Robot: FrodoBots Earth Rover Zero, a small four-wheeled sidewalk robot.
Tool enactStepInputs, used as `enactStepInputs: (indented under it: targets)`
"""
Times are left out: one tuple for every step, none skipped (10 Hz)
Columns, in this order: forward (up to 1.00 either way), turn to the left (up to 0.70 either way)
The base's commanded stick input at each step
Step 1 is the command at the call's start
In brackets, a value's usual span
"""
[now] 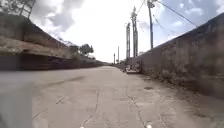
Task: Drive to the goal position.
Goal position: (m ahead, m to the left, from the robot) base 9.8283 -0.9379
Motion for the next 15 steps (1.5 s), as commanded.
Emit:
enactStepInputs:
  targets:
    - [0.7, 0.0]
    - [0.7, 0.0]
    - [0.7, 0.0]
    - [0.7, 0.0]
    - [0.7, 0.0]
    - [0.7, 0.0]
    - [0.7, 0.0]
    - [0.7, 0.0]
    - [0.7, 0.0]
    - [0.7, 0.0]
    - [0.7, 0.0]
    - [0.7, 0.0]
    - [0.7, 0.0]
    - [0.7, 0.0]
    - [0.7, 0.0]
